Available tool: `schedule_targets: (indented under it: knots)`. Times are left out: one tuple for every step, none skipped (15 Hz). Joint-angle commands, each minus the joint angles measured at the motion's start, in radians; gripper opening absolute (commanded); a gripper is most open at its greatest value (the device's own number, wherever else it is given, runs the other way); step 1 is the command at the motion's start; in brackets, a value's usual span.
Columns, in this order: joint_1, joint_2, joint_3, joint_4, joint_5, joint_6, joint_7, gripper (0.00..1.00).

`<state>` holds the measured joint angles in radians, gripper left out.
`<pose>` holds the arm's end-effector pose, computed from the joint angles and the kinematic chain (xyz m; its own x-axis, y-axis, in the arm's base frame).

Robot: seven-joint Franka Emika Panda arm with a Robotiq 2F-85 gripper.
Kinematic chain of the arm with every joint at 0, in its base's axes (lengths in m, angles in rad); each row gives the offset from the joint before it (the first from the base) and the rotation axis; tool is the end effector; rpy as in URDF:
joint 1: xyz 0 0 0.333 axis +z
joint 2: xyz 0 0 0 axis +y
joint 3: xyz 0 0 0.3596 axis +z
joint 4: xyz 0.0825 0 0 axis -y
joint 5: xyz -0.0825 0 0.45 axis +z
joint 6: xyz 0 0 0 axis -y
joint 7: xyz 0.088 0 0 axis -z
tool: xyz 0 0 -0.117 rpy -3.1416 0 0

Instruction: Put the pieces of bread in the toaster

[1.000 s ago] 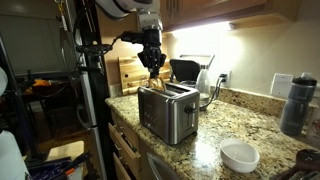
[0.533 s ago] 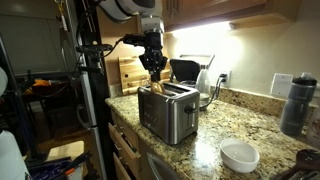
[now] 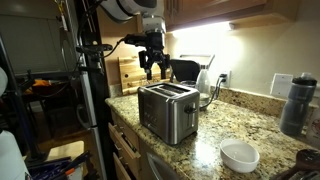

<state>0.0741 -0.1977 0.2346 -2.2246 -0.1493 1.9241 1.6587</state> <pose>0.5049 0.1518 0.4507 0.2740 -0.9433 0.1875 -0.9607 -0.2597 0.0975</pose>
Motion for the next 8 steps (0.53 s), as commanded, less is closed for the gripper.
schedule_targets:
  knots:
    - [0.009,-0.038,-0.012,-0.038,-0.014,0.032,0.020,1.00]
    - [0.009,-0.043,-0.013,-0.041,-0.012,0.032,0.019,1.00]
    - [0.010,-0.048,-0.013,-0.046,-0.011,0.036,0.014,1.00]
    - [0.011,-0.001,-0.012,0.001,-0.002,-0.002,0.001,1.00]
    - [0.011,-0.003,-0.012,0.001,-0.002,-0.002,0.001,1.00]
    - [0.011,-0.003,-0.012,0.001,-0.002,-0.002,0.001,1.00]
    - [0.011,-0.003,-0.012,0.001,-0.002,-0.002,0.001,1.00]
    - [0.011,-0.003,-0.012,0.000,-0.002,-0.001,0.001,1.00]
